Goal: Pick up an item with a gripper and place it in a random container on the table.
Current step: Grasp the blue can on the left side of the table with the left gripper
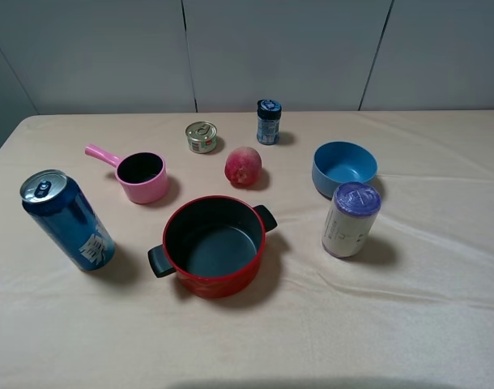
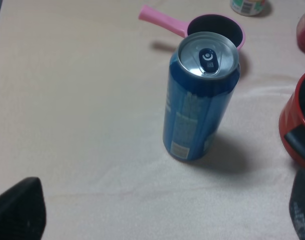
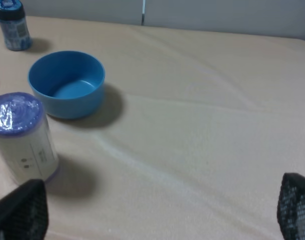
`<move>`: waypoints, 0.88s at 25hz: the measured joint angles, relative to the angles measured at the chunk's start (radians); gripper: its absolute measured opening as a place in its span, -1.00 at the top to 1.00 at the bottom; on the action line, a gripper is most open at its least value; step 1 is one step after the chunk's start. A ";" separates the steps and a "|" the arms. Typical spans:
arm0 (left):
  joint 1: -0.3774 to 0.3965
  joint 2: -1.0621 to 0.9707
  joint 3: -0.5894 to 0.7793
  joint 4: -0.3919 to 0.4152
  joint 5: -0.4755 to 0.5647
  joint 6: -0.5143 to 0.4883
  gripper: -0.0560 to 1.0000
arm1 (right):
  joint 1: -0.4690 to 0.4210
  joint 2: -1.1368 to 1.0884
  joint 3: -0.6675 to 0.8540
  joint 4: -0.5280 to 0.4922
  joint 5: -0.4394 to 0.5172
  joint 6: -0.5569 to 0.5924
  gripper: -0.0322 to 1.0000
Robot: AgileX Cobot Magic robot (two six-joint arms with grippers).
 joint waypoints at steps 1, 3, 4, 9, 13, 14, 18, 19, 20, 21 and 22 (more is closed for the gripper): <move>0.000 0.000 0.000 0.000 0.000 0.000 -0.98 | 0.000 0.000 0.000 0.000 0.000 0.000 -0.41; 0.000 0.000 0.000 0.000 0.000 0.000 -0.98 | 0.000 0.000 0.000 0.000 0.000 0.000 -0.41; 0.000 0.000 0.000 0.000 0.000 0.000 -0.98 | 0.000 0.000 0.000 0.000 0.000 0.000 -0.41; 0.000 0.000 0.000 0.000 0.000 0.000 -0.98 | 0.000 0.000 0.000 0.000 0.000 0.000 -0.41; 0.000 0.000 0.000 0.000 0.000 0.000 -0.98 | 0.000 0.000 0.000 0.000 0.000 0.000 -0.41; 0.000 0.000 0.000 0.000 0.000 0.000 -0.98 | 0.000 0.000 0.000 0.000 0.000 0.000 -0.41; 0.000 0.000 0.000 0.000 0.000 0.000 -0.98 | 0.000 0.000 0.000 0.000 0.000 0.000 -0.41; 0.000 0.000 0.000 0.000 0.000 0.000 -0.98 | 0.000 0.000 0.000 0.000 0.000 0.000 -0.41; 0.000 0.000 0.000 0.000 0.000 0.000 -0.98 | 0.000 0.000 0.000 0.000 0.000 0.000 -0.41; 0.000 0.000 0.000 0.000 0.000 0.000 -0.98 | 0.000 0.000 0.000 0.000 0.000 0.000 -0.41; 0.000 0.000 0.000 0.000 0.000 0.000 -0.98 | 0.000 0.000 0.000 0.000 0.000 0.000 -0.41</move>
